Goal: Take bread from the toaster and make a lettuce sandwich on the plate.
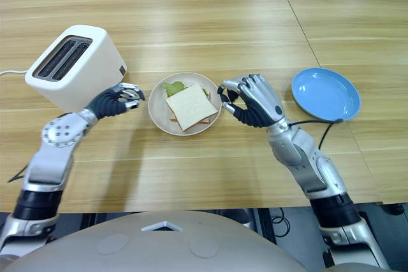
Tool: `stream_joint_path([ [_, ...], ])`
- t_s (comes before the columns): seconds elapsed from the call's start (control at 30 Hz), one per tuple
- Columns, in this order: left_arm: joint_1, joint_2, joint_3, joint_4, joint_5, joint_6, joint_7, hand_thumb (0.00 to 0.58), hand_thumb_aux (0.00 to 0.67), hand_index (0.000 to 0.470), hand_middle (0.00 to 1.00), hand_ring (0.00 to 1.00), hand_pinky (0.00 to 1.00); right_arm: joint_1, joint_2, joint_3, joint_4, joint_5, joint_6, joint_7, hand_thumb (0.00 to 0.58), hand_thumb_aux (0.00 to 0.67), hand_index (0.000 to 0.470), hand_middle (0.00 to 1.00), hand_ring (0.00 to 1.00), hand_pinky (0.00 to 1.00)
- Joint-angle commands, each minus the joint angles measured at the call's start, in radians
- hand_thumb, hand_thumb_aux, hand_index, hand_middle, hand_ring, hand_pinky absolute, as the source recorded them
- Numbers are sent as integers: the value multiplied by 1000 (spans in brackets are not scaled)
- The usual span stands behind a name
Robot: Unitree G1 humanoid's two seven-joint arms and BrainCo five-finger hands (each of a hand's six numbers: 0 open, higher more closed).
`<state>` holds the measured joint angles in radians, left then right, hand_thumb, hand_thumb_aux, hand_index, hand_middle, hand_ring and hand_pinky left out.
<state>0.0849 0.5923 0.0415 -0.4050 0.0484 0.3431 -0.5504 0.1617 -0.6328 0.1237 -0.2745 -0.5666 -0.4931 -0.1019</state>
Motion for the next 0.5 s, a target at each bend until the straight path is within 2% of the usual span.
stream_joint_path([
  [0.03,87,89,-41,-37,46,17,-65,580,670,460,1000,1000,1000,62,-46,103,72,-45,61,211,580,670,460,1000,1000,1000],
  [0.23,138,126,-233,15,153,1,-109,580,670,460,1000,1000,1000,49,1,273,219,-106,92,353,580,670,460,1000,1000,1000],
  [0.37,87,69,-355,106,217,10,-93,580,670,460,1000,1000,1000,-28,48,327,316,-155,91,350,580,670,460,1000,1000,1000],
  [0.5,0,-8,-408,239,264,24,-46,580,670,460,1000,1000,1000,-130,73,356,422,-213,93,316,580,670,460,1000,1000,1000],
])
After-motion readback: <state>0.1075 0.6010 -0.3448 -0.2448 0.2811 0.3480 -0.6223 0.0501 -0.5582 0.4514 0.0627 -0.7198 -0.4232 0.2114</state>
